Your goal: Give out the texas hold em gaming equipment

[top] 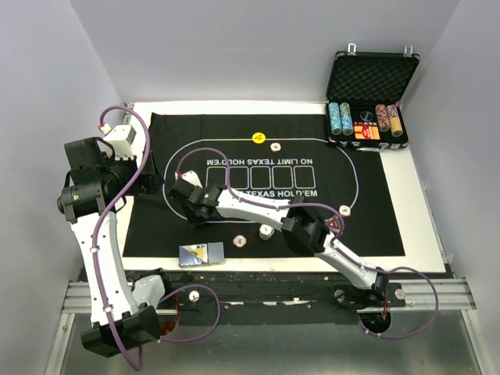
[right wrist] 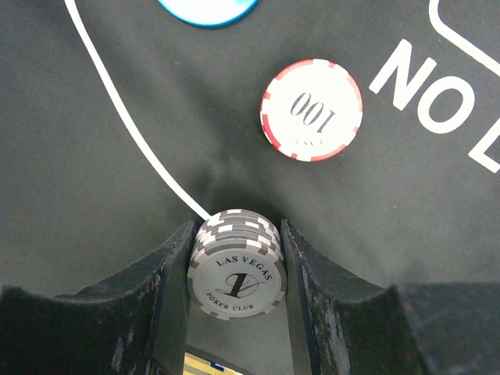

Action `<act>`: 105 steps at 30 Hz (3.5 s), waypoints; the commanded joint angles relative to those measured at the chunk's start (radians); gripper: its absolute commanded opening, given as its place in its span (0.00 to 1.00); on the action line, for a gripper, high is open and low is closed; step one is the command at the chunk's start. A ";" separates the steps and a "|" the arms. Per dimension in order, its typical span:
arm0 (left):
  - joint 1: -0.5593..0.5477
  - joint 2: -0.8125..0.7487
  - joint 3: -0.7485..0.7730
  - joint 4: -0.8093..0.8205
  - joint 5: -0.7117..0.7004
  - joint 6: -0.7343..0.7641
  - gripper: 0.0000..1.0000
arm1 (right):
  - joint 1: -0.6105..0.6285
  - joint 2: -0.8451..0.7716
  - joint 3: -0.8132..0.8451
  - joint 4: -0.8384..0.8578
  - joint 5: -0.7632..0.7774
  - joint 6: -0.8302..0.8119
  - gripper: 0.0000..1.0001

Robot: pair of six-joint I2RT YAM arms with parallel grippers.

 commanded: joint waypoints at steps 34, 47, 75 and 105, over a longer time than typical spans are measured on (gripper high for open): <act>0.010 -0.024 0.014 -0.008 0.036 0.000 0.99 | -0.013 -0.606 -0.636 -0.054 0.185 0.095 0.96; 0.011 -0.024 -0.005 -0.002 0.044 -0.009 0.99 | -0.022 -0.751 -0.937 0.011 0.163 0.174 1.00; 0.011 -0.016 0.014 -0.011 0.033 -0.006 0.99 | -0.122 -0.708 -1.039 0.147 0.030 0.139 0.76; 0.010 -0.024 0.008 -0.009 0.019 0.002 0.99 | -0.134 -0.703 -1.081 0.172 0.007 0.142 0.55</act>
